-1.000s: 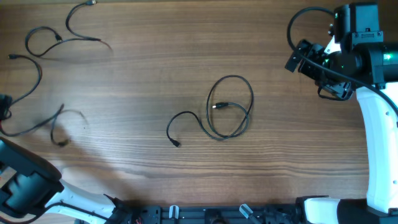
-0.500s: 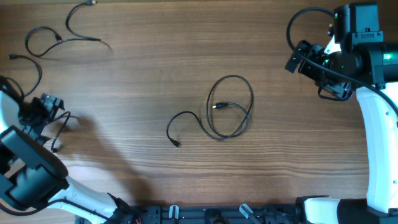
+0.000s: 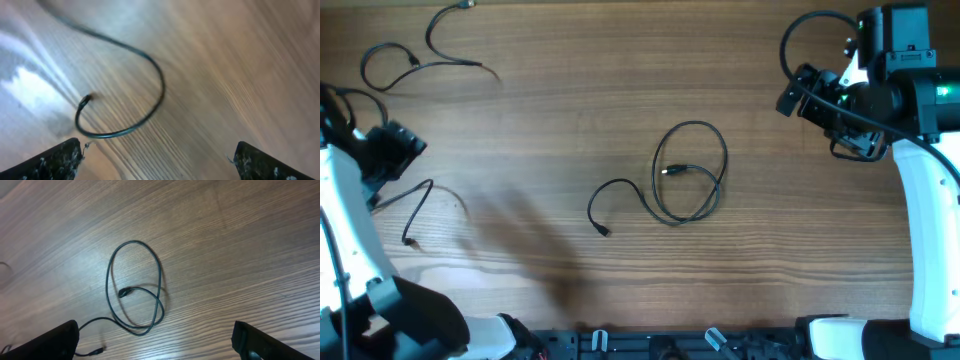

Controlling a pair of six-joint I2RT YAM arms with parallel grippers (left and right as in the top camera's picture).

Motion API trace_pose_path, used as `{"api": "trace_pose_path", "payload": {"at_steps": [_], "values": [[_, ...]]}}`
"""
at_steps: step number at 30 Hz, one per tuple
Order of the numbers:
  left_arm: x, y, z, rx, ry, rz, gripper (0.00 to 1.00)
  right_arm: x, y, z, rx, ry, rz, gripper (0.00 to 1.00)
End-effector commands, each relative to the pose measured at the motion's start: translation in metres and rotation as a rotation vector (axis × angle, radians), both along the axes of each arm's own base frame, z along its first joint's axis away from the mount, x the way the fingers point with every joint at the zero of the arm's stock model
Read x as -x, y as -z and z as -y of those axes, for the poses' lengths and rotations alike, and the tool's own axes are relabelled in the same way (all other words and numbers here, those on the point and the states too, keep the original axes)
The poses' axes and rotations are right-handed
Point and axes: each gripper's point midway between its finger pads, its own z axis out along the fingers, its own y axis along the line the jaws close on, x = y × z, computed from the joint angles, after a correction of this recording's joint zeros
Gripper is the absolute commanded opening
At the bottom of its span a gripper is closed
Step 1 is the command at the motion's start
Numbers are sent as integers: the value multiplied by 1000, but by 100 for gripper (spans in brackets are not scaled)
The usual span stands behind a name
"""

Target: Untangle cables

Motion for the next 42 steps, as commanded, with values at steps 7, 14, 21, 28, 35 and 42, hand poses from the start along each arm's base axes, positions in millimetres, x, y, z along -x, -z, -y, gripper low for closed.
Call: {"api": "trace_pose_path", "payload": {"at_steps": [7, 14, 21, 28, 35, 42], "values": [[18, 79, 17, -102, 439, -241, 100, 4, 2, -4, -9, -41, -14, 100], [22, 113, -4, -216, 423, -294, 98, 5, 3, -4, -8, -41, -20, 100], [13, 125, -6, -209, 415, -279, 34, 5, 3, -4, -8, -41, -20, 100], [-52, 111, 1, -189, 397, 43, 4, 5, 3, -4, -9, -40, -22, 100], [-171, -2, 10, -49, 228, 742, 4, 7, 4, -4, -10, -38, -29, 100], [-180, 24, 5, -42, 220, 718, 4, 7, 4, -4, -13, -31, -32, 100]]}}
